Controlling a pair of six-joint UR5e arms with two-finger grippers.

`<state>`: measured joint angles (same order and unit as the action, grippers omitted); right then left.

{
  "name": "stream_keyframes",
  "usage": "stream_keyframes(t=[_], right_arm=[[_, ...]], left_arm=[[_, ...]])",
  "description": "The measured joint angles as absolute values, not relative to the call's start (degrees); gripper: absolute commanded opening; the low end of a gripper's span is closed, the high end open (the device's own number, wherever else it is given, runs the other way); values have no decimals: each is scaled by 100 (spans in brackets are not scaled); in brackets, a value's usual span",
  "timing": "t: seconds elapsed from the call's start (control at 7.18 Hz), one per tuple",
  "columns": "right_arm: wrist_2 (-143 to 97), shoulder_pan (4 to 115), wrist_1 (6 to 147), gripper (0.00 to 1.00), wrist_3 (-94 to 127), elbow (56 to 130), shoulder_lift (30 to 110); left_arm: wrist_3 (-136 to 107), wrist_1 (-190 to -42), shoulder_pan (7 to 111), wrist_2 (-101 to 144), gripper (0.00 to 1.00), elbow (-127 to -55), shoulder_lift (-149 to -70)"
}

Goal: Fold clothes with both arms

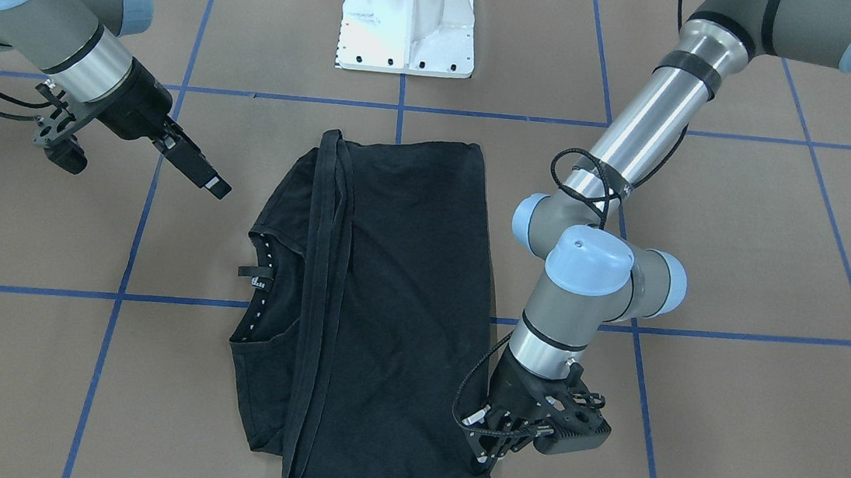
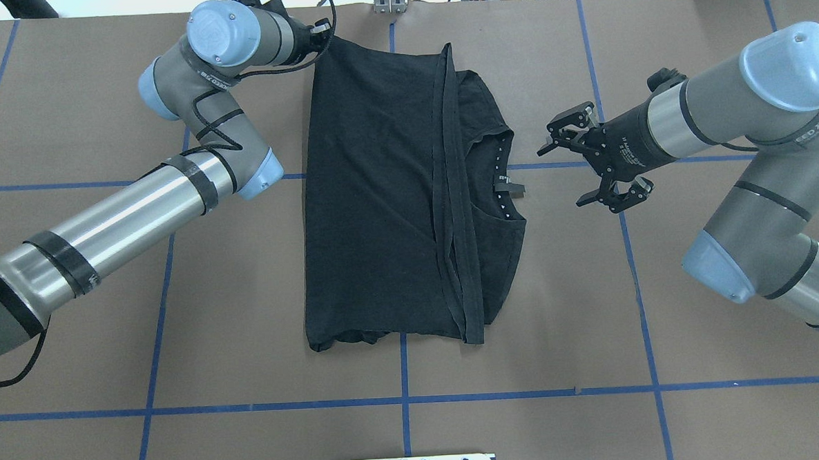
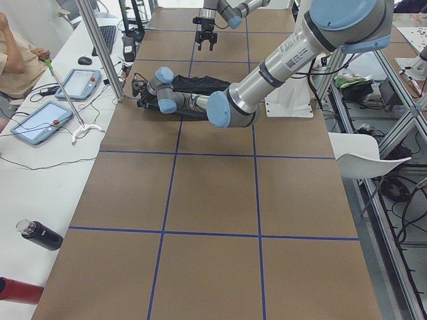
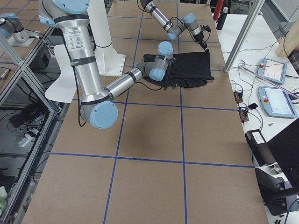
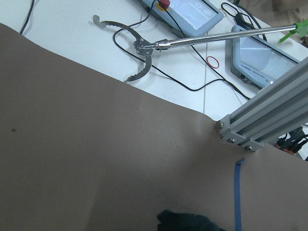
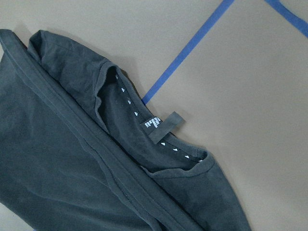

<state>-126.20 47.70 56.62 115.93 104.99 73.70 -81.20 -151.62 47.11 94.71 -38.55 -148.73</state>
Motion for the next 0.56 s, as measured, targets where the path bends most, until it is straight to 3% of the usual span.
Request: stream_keyframes(t=[0.28,0.56], right_arm=[[-12380,4671,5748,100,11593,10487,7173],[-11673,4152,6503,100,11551,10484,6626]], left_arm=[[-7978,-15250,4795,9476,100,-3935,-14825],[-7827,-15114,4883,9701,100,-5272,-13805]])
